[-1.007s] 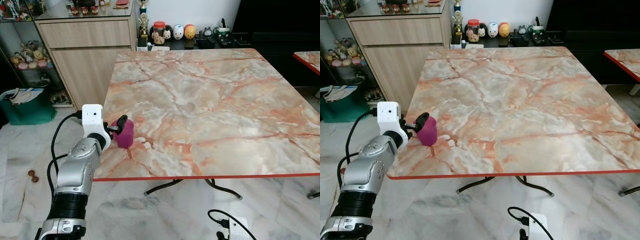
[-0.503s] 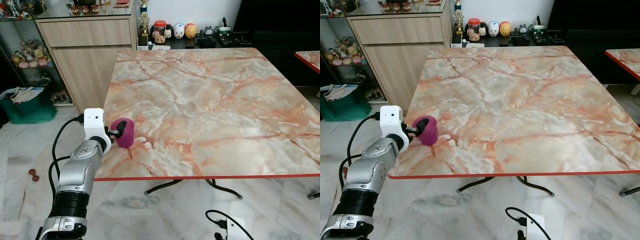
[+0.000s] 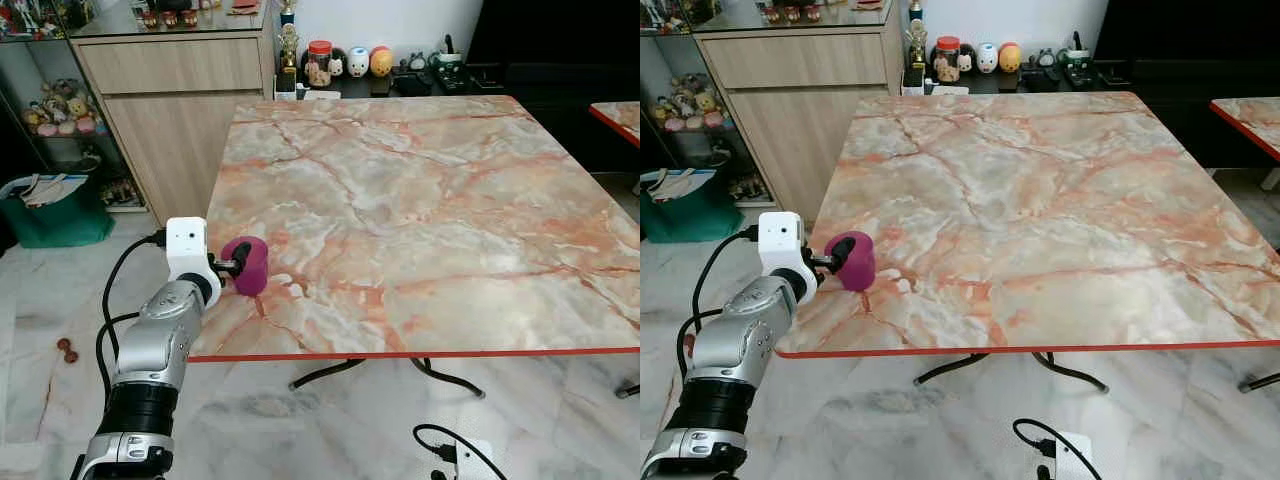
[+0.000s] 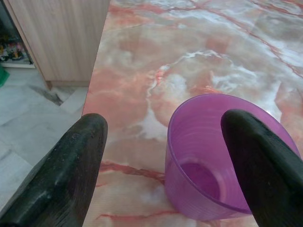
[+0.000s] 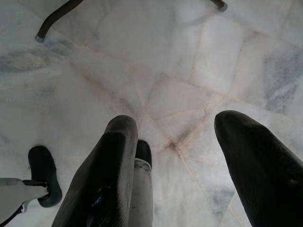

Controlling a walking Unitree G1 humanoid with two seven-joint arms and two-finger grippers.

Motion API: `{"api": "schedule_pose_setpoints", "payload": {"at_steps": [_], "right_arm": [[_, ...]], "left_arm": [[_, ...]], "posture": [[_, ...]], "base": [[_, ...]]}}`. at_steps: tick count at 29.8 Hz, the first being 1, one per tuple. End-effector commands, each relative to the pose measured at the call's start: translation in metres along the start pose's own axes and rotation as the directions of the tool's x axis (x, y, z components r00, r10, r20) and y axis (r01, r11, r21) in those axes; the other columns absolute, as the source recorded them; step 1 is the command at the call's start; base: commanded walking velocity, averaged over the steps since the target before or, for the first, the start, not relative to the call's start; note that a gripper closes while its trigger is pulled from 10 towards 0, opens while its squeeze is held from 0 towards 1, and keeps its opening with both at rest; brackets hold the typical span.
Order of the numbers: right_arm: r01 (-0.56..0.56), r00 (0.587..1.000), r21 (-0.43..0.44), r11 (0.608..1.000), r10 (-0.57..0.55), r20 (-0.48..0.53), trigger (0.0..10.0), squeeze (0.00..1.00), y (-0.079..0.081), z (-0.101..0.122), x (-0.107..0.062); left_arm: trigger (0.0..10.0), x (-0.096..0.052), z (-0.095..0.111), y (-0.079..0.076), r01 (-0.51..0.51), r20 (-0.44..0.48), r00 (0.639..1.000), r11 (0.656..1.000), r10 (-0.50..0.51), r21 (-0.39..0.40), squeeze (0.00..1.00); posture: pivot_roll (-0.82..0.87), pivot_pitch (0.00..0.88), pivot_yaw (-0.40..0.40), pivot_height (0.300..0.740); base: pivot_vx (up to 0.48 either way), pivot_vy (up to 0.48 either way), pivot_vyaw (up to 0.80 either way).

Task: Setting the table

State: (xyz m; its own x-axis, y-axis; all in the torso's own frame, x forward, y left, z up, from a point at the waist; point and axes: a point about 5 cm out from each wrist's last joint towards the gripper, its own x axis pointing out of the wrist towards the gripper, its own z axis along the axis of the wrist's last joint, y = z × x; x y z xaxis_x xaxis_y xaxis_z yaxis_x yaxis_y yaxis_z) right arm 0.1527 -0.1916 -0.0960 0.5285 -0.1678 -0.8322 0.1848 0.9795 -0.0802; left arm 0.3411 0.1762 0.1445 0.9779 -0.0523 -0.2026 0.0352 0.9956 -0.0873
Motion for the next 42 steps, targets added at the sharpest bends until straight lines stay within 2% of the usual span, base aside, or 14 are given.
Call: {"api": "schedule_pose_setpoints", "payload": {"at_steps": [1, 3, 4, 5, 7, 17, 21, 22, 23, 25, 26, 28, 30, 42], "right_arm": [[-0.001, 1.000, 0.001, 1.000, 0.001, -0.022, 10.0, 0.00, 0.0017, -0.0051, -0.0008], [-0.003, 1.000, 0.000, 1.000, 0.003, -0.026, 10.0, 0.00, 0.0034, -0.0057, -0.0010], [-0.003, 1.000, -0.001, 1.000, 0.003, -0.025, 10.0, 0.00, 0.0033, -0.0056, -0.0009], [-0.004, 1.000, -0.001, 1.000, 0.003, -0.025, 10.0, 0.00, 0.0031, -0.0054, -0.0009], [-0.004, 1.000, -0.001, 1.000, 0.003, -0.022, 10.0, 0.00, 0.0016, -0.0049, -0.0008], [-0.003, 1.000, -0.001, 1.000, 0.003, -0.022, 10.0, 0.00, 0.0007, -0.0053, -0.0009], [-0.003, 1.000, -0.002, 1.000, 0.003, -0.023, 10.0, 0.00, 0.0006, -0.0057, -0.0009], [-0.003, 1.000, -0.002, 1.000, 0.003, -0.023, 10.0, 0.00, 0.0006, -0.0057, -0.0009], [-0.004, 1.000, -0.002, 1.000, 0.004, -0.023, 10.0, 0.00, 0.0007, -0.0057, -0.0010], [-0.004, 1.000, -0.002, 1.000, 0.004, -0.023, 10.0, 0.00, 0.0007, -0.0057, -0.0009], [-0.004, 1.000, -0.002, 1.000, 0.004, -0.023, 10.0, 0.00, 0.0007, -0.0057, -0.0009], [-0.004, 1.000, -0.002, 1.000, 0.004, -0.023, 10.0, 0.00, 0.0007, -0.0057, -0.0009], [-0.004, 1.000, -0.003, 1.000, 0.004, -0.023, 10.0, 0.00, 0.0006, -0.0057, -0.0009], [-0.005, 1.000, -0.008, 1.000, 0.004, -0.024, 10.0, 0.00, 0.0008, -0.0060, -0.0010]], "left_arm": [[10.0, 0.0016, 0.0026, 0.0031, -0.020, -0.013, 1.000, 1.000, 0.020, 0.014, 0.00], [9.6, 0.0015, 0.0027, 0.0033, -0.021, -0.012, 1.000, 1.000, 0.021, 0.014, 0.00], [5.3, 0.0017, 0.0030, 0.0035, -0.023, -0.012, 1.000, 1.000, 0.023, 0.015, 0.00], [5.3, 0.0018, 0.0032, 0.0037, -0.024, -0.012, 1.000, 1.000, 0.024, 0.016, 0.00], [4.0, 0.0020, 0.0032, 0.0039, -0.028, -0.014, 1.000, 0.999, 0.028, 0.019, 0.00], [4.1, 0.0024, 0.0018, 0.0016, -0.021, -0.027, 0.999, 0.999, 0.022, 0.031, 0.00], [3.6, 0.0020, 0.0016, 0.0018, -0.022, -0.032, 0.999, 0.999, 0.023, 0.037, 0.00], [3.4, 0.0020, 0.0016, 0.0018, -0.021, -0.033, 0.999, 0.999, 0.022, 0.038, 0.00], [2.2, 0.0020, 0.0016, 0.0018, -0.021, -0.034, 0.999, 0.999, 0.022, 0.038, 0.00], [2.0, 0.0020, 0.0018, 0.0018, -0.020, -0.035, 0.999, 0.999, 0.021, 0.038, 0.00], [1.1, 0.0020, 0.0018, 0.0019, -0.019, -0.034, 0.999, 0.999, 0.021, 0.038, 0.00], [1.1, 0.0020, 0.0019, 0.0019, -0.019, -0.034, 0.999, 0.999, 0.021, 0.038, 0.00], [0.0, 0.0020, 0.0020, 0.0019, -0.019, -0.033, 0.999, 0.999, 0.020, 0.036, 0.00], [0.0, 0.0024, 0.0030, 0.0010, -0.014, -0.023, 1.000, 0.999, 0.015, 0.040, 0.00]], "posture": [[0.06, 0.000, -0.006, 0.740], [0.06, 0.000, -0.006, 0.740], [0.06, 0.000, -0.006, 0.740], [0.06, 0.000, -0.006, 0.740], [0.06, 0.000, -0.006, 0.740], [0.06, 0.000, -0.006, 0.740], [0.06, 0.000, -0.005, 0.740], [0.06, 0.000, -0.005, 0.740], [0.06, 0.000, -0.005, 0.740], [0.06, 0.000, -0.005, 0.740], [0.06, 0.000, -0.005, 0.740], [0.06, 0.000, -0.005, 0.740], [0.06, 0.000, -0.005, 0.740], [0.06, 0.000, -0.005, 0.740]], "base": [[0.000, 0.000, 0.00], [0.000, 0.000, 0.00], [0.000, 0.000, 0.00], [0.000, 0.000, 0.00], [0.000, 0.000, 0.00], [0.000, 0.000, 0.00], [0.000, 0.000, 0.00], [0.000, 0.000, 0.00], [0.000, 0.000, 0.00], [0.000, 0.000, 0.00], [0.000, 0.000, 0.00], [0.000, 0.000, 0.00], [0.000, 0.000, 0.00], [0.000, 0.000, 0.00]]}}
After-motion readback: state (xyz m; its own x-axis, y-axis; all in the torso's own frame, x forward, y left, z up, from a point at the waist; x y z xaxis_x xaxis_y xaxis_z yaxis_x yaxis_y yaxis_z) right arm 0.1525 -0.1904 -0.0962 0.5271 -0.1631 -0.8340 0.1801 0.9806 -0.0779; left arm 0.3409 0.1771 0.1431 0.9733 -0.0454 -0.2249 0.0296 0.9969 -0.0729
